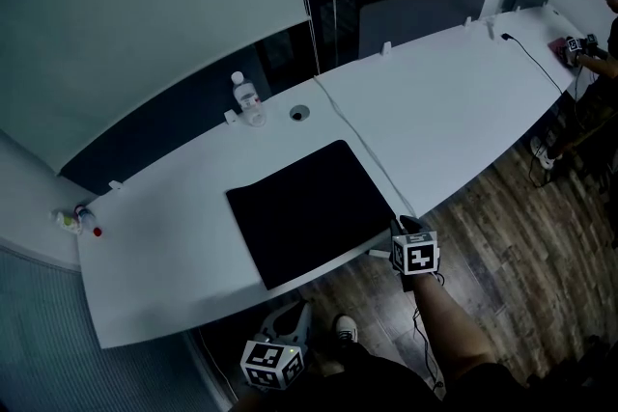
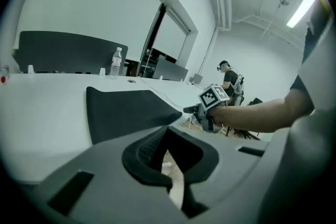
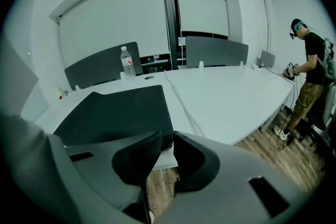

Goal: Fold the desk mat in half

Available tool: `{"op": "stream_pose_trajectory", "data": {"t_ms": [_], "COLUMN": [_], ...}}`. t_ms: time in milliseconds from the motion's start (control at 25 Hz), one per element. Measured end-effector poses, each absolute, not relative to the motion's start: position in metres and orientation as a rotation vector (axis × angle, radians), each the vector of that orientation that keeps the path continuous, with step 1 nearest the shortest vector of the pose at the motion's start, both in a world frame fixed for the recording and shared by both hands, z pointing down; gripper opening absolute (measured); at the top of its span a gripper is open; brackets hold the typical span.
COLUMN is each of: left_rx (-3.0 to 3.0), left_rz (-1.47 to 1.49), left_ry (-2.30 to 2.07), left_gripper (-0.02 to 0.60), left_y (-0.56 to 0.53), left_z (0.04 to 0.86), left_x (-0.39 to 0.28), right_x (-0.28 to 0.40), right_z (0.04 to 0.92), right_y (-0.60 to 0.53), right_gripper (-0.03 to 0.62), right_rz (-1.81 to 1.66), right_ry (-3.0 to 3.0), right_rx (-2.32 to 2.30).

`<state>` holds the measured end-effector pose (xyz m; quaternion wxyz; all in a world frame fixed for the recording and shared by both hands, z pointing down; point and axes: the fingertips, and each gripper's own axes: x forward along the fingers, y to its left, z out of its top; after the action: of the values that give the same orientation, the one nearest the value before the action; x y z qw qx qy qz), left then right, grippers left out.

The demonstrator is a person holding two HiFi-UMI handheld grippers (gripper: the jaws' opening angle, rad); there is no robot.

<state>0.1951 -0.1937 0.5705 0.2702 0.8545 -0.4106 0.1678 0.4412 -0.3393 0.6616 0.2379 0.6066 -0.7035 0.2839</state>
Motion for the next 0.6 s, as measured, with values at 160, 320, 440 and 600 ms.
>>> {"op": "stream_pose_trajectory", "data": {"t_ms": [160,320,440,600], "left_rx": [2.335,2.343,2.365,2.403], "left_rz": [0.443,0.432,0.429,0.423], "left_ry": [-1.099,-1.087,-1.081,-1.073], "left_gripper": [0.006,0.006,0.006,0.006], "left_y": [-0.188,-0.178,-0.168,-0.155], "left_z": [0.564,0.553,0.545,0.531], "left_x": [0.188,0.173,0.157,0.132], "right_x": [0.437,0.412,0.39,0.359], "right_z": [0.645,0.619,0.598,0.571], "right_y": [-0.325,-0.311,-0.294,-0.268], "right_gripper": [0.034,0.024,0.023,0.024], "right_rz": [0.784,0.8,0.851,0.878], "right_ry": [-1.955,-2.05,-2.134,-2.195], "right_rx": [1.7,1.703,1.735,1.77]}}
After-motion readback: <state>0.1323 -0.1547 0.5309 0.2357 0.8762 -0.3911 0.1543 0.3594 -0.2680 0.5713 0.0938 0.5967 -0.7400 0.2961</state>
